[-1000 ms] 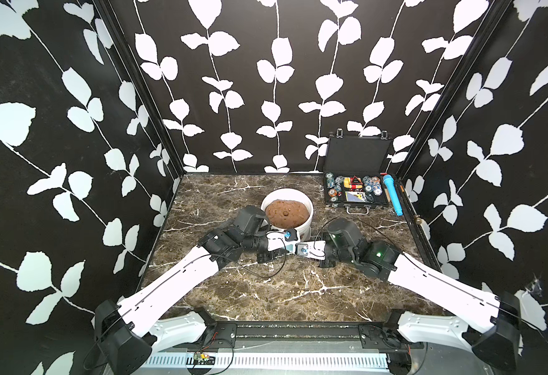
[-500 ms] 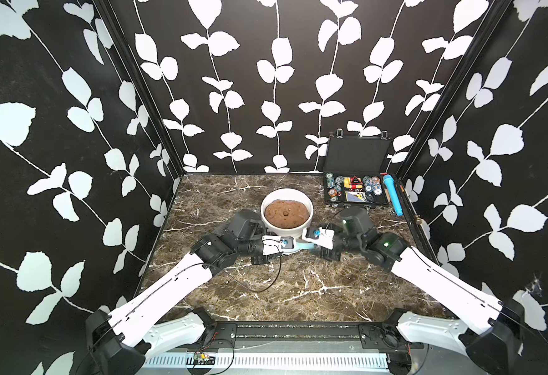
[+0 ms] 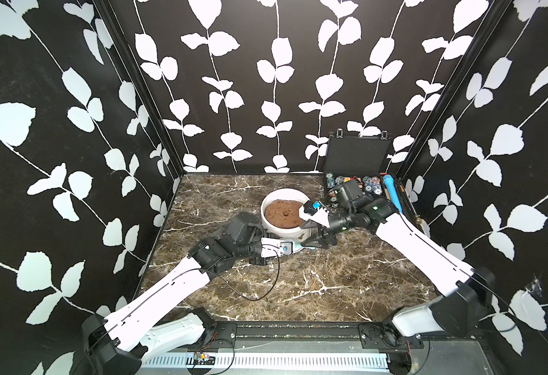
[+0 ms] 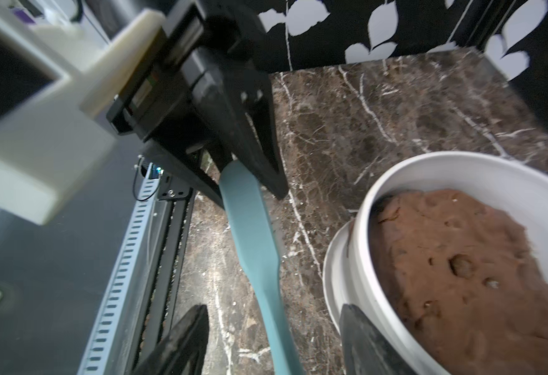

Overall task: Scrub the dried mud off the ceramic pot
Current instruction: Pick up the brush from the center of the board.

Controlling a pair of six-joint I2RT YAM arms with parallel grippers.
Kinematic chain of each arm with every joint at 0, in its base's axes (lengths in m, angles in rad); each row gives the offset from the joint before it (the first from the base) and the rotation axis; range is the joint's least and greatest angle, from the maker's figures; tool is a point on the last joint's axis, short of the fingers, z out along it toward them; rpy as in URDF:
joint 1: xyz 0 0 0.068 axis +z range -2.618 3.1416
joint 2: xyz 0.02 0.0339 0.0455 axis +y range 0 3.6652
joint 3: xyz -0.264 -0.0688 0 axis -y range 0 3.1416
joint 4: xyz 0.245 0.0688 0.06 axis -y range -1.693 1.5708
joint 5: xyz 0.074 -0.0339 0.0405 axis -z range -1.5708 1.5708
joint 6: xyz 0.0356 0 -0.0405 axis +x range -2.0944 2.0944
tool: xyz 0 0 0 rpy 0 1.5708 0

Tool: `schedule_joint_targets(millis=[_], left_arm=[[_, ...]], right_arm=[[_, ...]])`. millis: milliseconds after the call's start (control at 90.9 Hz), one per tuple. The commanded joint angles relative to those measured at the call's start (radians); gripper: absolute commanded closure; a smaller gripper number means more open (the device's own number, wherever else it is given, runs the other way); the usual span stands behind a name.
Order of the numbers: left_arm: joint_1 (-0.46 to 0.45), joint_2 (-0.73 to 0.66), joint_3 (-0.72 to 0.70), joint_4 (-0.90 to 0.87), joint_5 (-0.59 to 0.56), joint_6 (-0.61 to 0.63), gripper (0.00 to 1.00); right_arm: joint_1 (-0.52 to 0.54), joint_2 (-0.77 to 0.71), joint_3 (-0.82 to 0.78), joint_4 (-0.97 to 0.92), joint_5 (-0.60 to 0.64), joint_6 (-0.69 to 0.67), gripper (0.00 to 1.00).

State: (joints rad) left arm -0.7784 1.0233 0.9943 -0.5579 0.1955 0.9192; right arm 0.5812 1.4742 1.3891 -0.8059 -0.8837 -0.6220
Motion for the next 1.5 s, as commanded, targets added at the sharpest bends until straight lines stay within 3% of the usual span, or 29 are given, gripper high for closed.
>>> schedule_joint_targets(millis=[0, 495, 737, 935, 990, 1100, 1155, 1199, 1265, 1485], left_arm=[[-0.005, -0.037, -0.015, 0.054, -0.025, 0.025, 0.80], [-0.031, -0.047, -0.009, 0.060, -0.008, 0.055, 0.79], [-0.032, -0.041, -0.017, 0.131, -0.065, 0.062, 0.80], [-0.032, -0.019, -0.025, 0.118, -0.079, 0.075, 0.78], [-0.033, -0.015, -0.027, 0.109, -0.088, 0.076, 0.74], [-0.033, -0.013, -0.028, 0.101, -0.096, 0.063, 0.63], [-0.032, -0.014, -0.028, 0.100, -0.098, 0.051, 0.52], [-0.032, -0.013, -0.025, 0.100, -0.104, 0.031, 0.37], [-0.031, -0.008, -0.019, 0.096, -0.133, -0.036, 0.25], [0.038, -0.007, 0.027, 0.023, -0.114, -0.444, 0.21]], right_arm=[[0.010, 0.013, 0.018, -0.119, -0.053, -0.050, 0.35], [0.012, 0.097, 0.051, -0.109, -0.027, -0.061, 0.42], [0.023, 0.159, 0.065, -0.197, -0.087, -0.121, 0.64], [0.022, 0.134, 0.058, -0.178, -0.091, -0.113, 0.93], [0.022, 0.134, 0.057, -0.174, -0.091, -0.112, 1.00], [0.024, 0.090, 0.035, -0.153, -0.077, -0.101, 1.00], [0.023, 0.074, 0.021, -0.139, -0.062, -0.092, 1.00], [0.023, 0.056, 0.006, -0.125, -0.038, -0.080, 1.00], [0.024, 0.017, -0.022, -0.094, 0.040, -0.063, 1.00], [0.019, -0.151, -0.239, 0.084, 0.317, 0.014, 1.00]])
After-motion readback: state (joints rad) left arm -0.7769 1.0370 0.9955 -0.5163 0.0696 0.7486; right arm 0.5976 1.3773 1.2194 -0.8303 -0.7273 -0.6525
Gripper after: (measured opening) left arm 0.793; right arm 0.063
